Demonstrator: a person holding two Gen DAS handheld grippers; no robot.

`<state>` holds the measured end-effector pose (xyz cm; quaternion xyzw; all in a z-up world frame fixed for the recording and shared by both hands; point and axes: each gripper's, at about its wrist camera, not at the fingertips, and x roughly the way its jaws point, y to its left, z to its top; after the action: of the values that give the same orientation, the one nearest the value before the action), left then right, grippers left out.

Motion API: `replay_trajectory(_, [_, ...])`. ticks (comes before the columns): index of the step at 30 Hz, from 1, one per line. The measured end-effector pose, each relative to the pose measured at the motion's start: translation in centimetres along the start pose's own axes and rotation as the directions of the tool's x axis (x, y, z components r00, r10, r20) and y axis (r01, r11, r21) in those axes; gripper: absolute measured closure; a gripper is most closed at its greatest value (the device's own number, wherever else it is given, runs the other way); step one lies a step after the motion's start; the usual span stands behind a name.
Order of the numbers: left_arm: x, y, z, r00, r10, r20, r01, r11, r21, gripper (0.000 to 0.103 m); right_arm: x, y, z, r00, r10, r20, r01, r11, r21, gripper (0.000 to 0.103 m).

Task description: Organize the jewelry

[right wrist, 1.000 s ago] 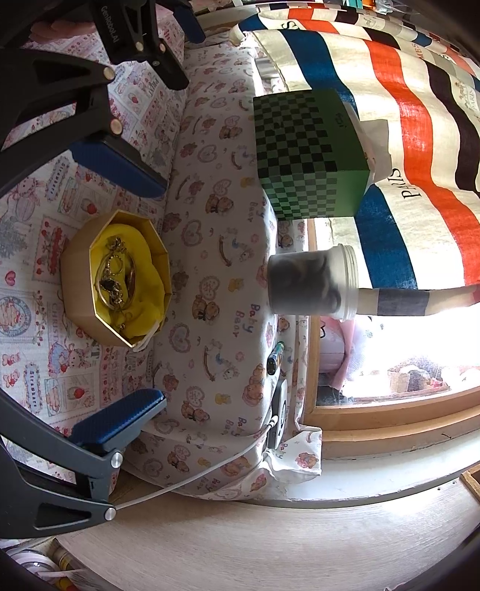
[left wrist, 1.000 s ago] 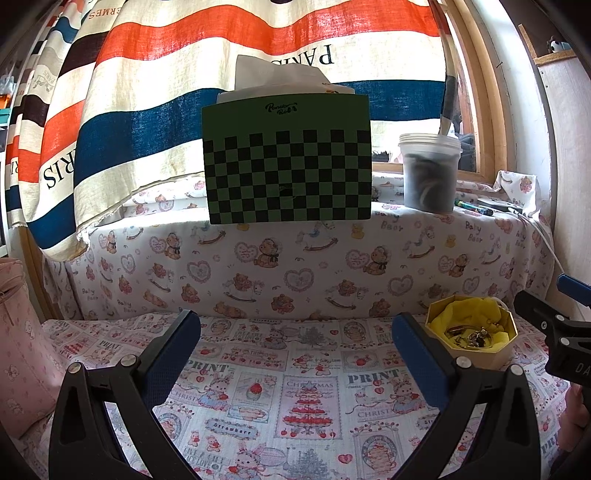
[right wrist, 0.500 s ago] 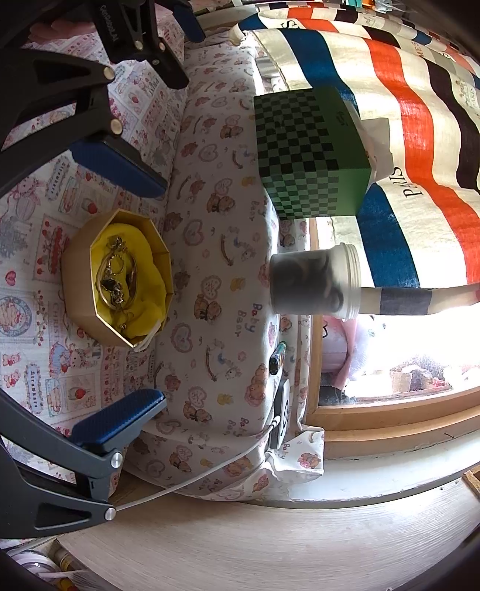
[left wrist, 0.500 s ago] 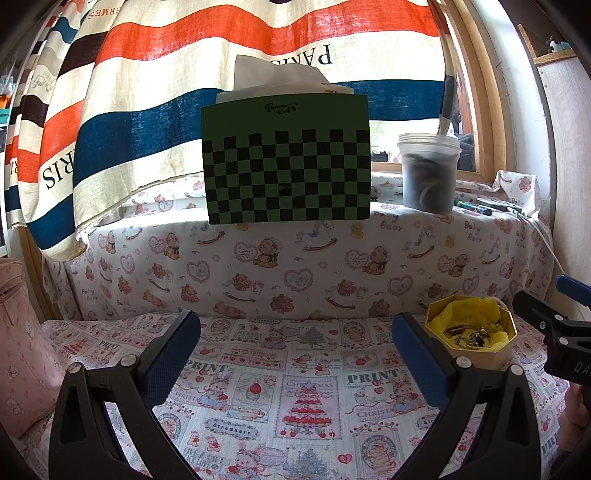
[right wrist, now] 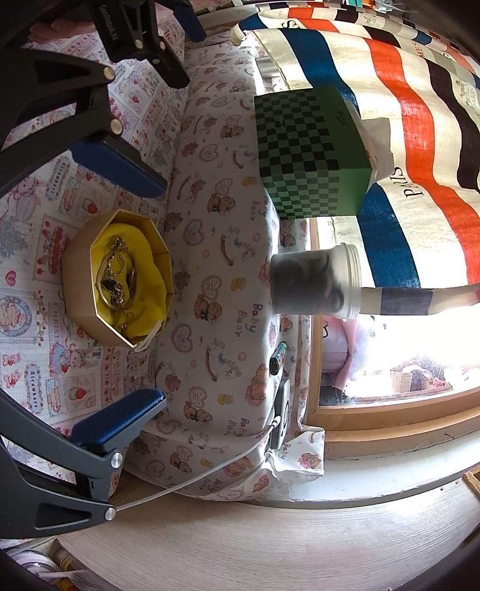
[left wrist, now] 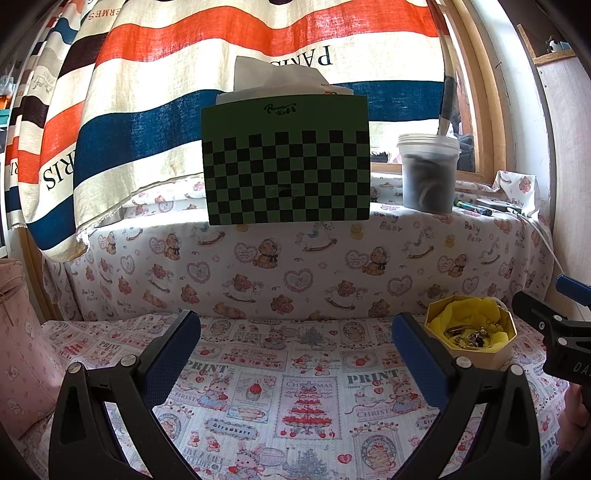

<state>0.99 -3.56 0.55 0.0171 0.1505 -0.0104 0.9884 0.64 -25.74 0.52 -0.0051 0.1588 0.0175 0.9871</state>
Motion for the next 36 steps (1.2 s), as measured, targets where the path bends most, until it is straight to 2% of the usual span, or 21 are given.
replay_trajectory(36, [0.06,0.16,-0.02,1.0,0.003,-0.002,-0.003,1.0,-0.001,0.0,-0.17,-0.01,-0.06,1.0,0.003,0.006,-0.003,1.0,-0.008,0.0])
